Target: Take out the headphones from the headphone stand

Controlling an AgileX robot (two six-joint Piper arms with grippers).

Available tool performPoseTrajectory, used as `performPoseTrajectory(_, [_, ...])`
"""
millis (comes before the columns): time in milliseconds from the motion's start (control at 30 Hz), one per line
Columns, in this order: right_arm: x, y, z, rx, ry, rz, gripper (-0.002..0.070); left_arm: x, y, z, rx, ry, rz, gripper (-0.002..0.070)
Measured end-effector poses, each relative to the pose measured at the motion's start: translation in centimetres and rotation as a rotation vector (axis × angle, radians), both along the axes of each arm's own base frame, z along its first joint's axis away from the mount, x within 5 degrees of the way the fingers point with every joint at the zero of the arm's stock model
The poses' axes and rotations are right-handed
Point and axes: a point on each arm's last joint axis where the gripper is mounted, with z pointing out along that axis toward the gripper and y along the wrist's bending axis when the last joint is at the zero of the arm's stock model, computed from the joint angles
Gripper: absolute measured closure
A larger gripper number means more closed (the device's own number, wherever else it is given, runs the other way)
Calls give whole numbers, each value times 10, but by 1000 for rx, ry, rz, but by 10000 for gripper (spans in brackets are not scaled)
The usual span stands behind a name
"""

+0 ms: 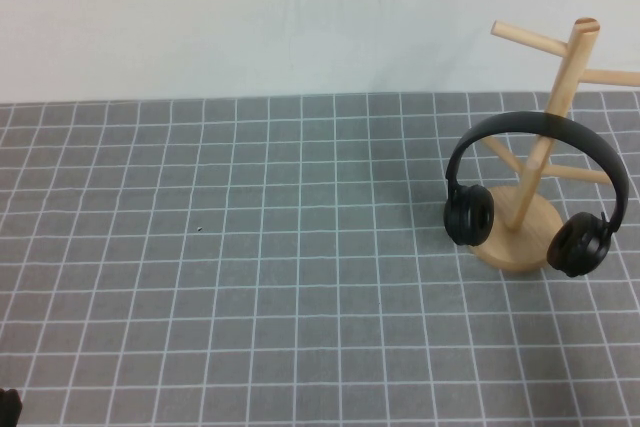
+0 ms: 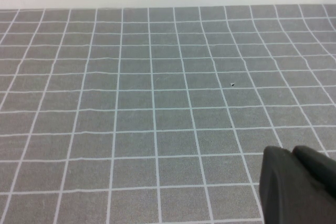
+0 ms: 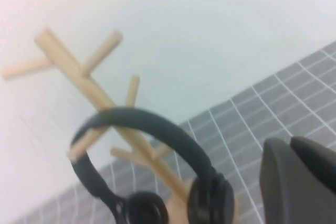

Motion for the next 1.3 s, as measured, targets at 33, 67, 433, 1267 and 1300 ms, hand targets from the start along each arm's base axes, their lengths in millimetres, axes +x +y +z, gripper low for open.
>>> performPoseTrajectory(33, [0,-1,1,15,-11,-6,685,0,0,0,0,0,0,681])
performPoseTrajectory(67, [0,-1,2,36,-20,-10,685,0,0,0,0,0,0,681])
performPoseTrajectory(433, [5,22,37,92,285,248,684,0,0,0,0,0,0,681])
performPoseTrajectory(1267, [148,77,136,-757,840,616,681,0,0,0,0,0,0,681])
performPoseTrajectory(1300, [149,81,140,-806,810,616,677,0,0,0,0,0,0,681])
